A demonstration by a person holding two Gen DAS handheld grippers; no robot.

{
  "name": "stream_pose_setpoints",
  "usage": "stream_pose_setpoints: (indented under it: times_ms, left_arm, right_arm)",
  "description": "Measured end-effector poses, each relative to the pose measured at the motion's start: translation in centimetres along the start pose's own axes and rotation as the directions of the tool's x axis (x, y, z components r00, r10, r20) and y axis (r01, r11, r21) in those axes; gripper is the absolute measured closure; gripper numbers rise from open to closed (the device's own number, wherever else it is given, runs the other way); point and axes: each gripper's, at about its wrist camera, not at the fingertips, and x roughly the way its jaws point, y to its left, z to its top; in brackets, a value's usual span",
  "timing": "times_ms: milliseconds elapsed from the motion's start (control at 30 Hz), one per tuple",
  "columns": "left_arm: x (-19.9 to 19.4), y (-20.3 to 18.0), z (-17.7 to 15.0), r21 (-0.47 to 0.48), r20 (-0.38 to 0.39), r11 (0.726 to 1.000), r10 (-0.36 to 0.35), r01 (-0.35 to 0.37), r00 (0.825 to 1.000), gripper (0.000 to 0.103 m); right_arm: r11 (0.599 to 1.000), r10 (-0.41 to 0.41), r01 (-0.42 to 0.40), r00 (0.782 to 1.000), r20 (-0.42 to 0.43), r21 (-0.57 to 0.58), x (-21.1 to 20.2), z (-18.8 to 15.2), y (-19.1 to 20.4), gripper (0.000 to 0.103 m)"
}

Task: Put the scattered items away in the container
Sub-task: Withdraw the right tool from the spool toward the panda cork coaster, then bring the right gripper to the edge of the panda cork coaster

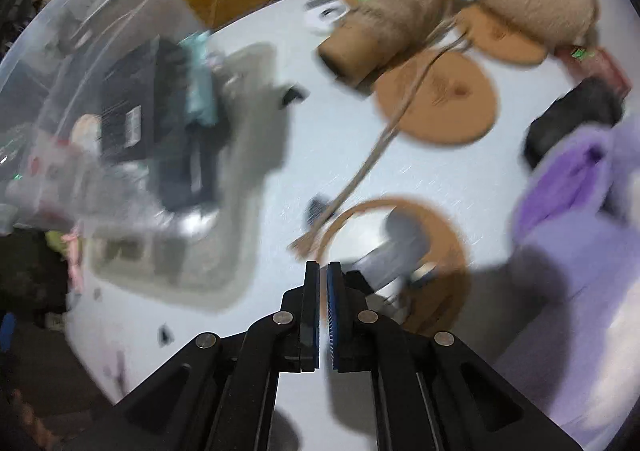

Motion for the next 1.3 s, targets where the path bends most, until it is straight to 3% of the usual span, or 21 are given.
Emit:
stream_pose_setpoints:
  times_ms: [200, 367, 567, 733, 1000, 1300]
  left_arm:
    - [-0.1, 0.9, -0.3, -0.014, -0.009, 1.0, 0.017, -0.017, 1.0, 0.001]
    - [0.1, 1.4, -0.4, -0.013, -0.014, 1.0, 0.018, -0.018, 1.0, 0.001]
    - [0.6, 1.8, -0.7, -0.005, -0.03, 1.0, 0.013, -0.013, 0.999, 0.001]
    - [0.8, 2.8, -1.3, 0.001, -0.035, 1.0, 0.012, -0.012, 0.999, 0.001]
    - [2.1, 5.0, -2.8, 0.028, -0.062, 0.999, 0.019, -0.017, 0.998, 0.001]
    - [7.2, 7.5, -4.7, 0.105, -0.167, 0.994, 0.031, -0.013, 0.985, 0.001]
  right_arm:
    - [0.988, -0.147, 0.146, 0.989, 0.012, 0.056, 0.9, 2.7, -4.6, 0.099]
    - [0.987, -0.15, 0.15, 0.989, -0.009, 0.06, 1.0, 2.1, -5.4, 0.099]
    - [0.998, -0.055, 0.056, 0.995, -0.08, 0.015, 1.7, -1.6, -1.4, 0.099]
    - [0.997, 0.01, -0.021, 0.987, -0.16, -0.07, 3.0, -4.2, 3.5, 0.099]
    - [0.966, -0.018, -0.018, 0.991, -0.135, -0.259, 4.6, -6.0, 10.6, 0.099]
    - [0.929, 0.0, -0.051, 0.99, -0.139, -0.367, 6.0, -7.2, 16.3, 0.099]
